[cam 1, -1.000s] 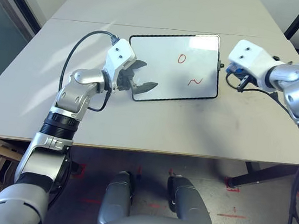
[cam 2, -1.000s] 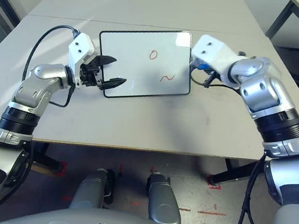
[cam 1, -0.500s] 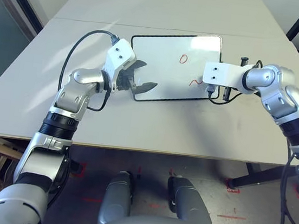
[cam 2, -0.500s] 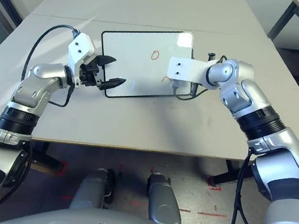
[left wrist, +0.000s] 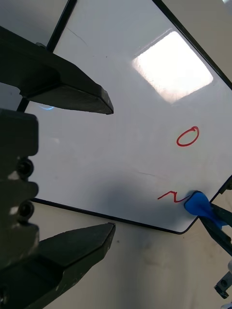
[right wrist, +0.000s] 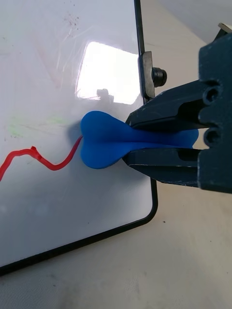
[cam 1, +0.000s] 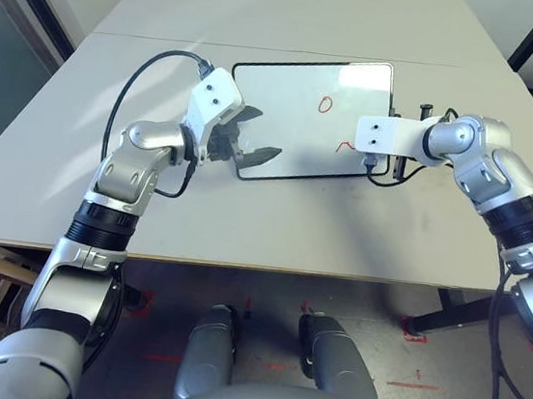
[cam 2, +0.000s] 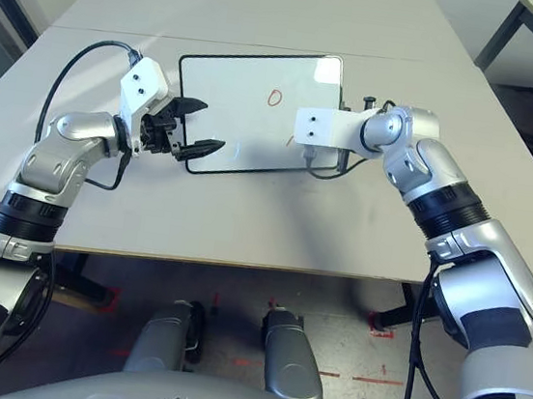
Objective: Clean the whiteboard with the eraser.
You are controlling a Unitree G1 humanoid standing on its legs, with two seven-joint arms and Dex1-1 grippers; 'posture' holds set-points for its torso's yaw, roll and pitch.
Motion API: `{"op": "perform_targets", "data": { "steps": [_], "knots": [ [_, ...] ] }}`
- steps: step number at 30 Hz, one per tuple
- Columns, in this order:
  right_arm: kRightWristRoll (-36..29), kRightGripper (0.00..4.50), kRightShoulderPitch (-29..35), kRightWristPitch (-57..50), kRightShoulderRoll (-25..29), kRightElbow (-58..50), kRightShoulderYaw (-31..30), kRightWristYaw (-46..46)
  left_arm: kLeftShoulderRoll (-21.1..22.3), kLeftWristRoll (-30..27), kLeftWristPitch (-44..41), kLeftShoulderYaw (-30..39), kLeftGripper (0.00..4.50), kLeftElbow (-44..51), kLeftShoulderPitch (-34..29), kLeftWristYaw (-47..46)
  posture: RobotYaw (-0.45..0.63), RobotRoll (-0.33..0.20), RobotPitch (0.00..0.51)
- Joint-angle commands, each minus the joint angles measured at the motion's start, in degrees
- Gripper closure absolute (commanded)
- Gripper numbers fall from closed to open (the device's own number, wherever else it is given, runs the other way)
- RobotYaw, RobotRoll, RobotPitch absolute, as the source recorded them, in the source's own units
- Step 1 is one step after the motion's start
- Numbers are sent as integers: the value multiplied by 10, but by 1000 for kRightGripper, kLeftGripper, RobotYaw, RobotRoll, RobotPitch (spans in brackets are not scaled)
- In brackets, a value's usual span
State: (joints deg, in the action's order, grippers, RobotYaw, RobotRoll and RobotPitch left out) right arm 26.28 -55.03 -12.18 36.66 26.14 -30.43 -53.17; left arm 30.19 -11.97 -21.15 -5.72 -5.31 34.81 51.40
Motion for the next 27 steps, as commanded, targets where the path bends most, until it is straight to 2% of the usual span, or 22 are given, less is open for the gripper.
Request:
{"op": "perform_targets", "data": {
  "steps": [1, 27],
  "knots": [
    [12, 4225, -10, 9, -9, 23, 6, 4, 4, 2, -7, -3, 0, 10, -10, 0, -155, 0, 100],
    [39, 4228, -13, 25, -91, 15, -1, -6, 9, 0, -20, 4, 0, 24, -23, -5, -132, 0, 111]
  ]
}}
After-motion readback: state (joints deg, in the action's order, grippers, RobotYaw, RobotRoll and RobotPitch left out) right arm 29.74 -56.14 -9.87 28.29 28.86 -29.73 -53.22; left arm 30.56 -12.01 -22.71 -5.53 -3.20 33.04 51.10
